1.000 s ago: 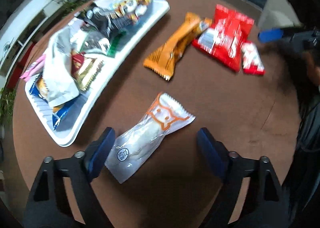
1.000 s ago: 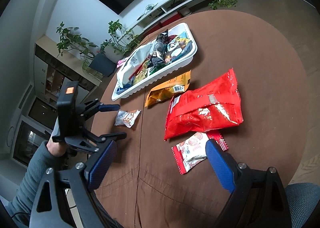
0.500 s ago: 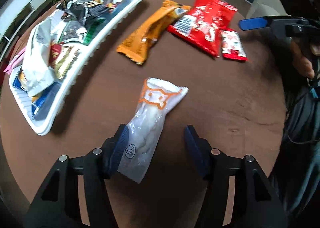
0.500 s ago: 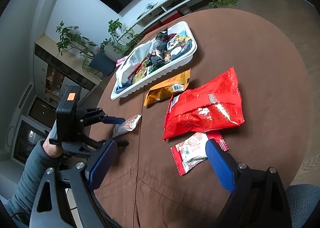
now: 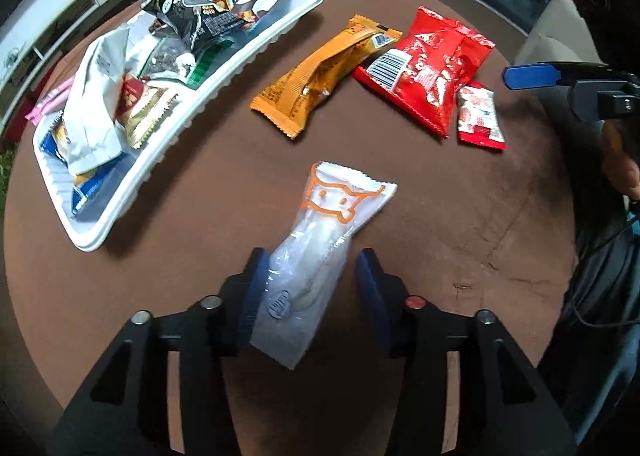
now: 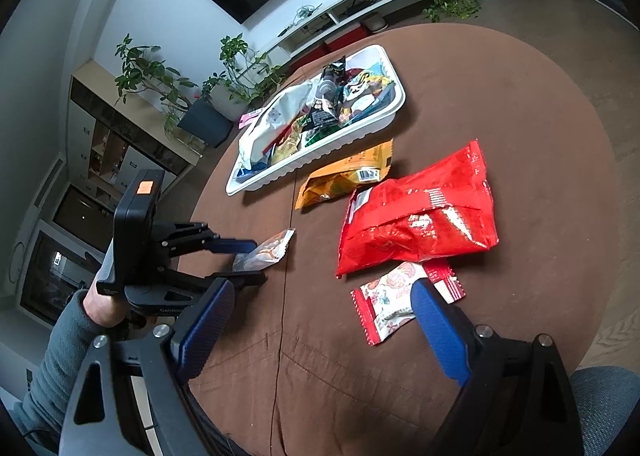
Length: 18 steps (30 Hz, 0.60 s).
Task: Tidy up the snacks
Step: 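Lower the left gripper onto the white-and-orange wrapped bar and close it, then lower the right gripper onto the red chip bag and close it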
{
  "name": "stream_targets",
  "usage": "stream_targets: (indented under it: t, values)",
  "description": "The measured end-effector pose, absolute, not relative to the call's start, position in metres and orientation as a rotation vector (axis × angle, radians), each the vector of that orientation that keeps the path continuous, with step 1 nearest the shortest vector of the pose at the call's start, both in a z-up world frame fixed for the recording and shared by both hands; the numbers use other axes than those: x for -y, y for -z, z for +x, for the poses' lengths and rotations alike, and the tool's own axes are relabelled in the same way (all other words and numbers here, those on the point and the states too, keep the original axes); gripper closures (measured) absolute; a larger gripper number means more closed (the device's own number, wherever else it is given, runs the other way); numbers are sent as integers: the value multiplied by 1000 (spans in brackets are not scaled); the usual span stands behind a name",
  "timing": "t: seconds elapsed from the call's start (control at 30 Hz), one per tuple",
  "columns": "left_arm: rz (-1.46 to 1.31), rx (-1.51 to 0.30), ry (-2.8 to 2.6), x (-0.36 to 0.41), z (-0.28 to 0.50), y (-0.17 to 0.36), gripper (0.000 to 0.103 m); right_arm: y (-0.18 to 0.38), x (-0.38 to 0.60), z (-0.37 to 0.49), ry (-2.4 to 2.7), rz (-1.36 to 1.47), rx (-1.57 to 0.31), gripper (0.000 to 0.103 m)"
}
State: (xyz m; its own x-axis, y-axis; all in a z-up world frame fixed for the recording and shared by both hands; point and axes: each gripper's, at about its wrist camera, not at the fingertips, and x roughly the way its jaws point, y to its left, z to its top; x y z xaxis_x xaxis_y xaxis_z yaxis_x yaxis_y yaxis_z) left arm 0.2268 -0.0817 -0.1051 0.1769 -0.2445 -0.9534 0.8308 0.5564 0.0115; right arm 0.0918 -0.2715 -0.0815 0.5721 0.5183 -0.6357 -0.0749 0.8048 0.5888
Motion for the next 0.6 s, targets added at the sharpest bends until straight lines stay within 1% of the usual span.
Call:
stream_targets:
  t: [0.03, 0.23, 0.3, 0.33, 0.37, 0.5, 0.6]
  values:
    - [635, -1137, 822, 82, 229, 104, 50, 81, 271, 92, -370, 544, -903, 11]
    - [676, -1156, 877, 88, 212, 102, 51, 86, 271, 94, -368, 551, -913, 11]
    - [677, -1167, 873, 89, 214, 101, 57, 88, 270, 95, -369, 553, -919, 12]
    - [676, -1168, 871, 90, 215, 99, 70, 89, 271, 95, -369, 555, -920, 12]
    - [672, -1169, 865, 90, 216, 98, 77, 89, 270, 95, -370, 556, -921, 12]
    - [649, -1172, 828, 92, 213, 96, 78, 89, 270, 96, -369, 554, -921, 12]
    - [647, -1155, 795, 95, 203, 96, 82, 91, 270, 97, -358, 544, -920, 14]
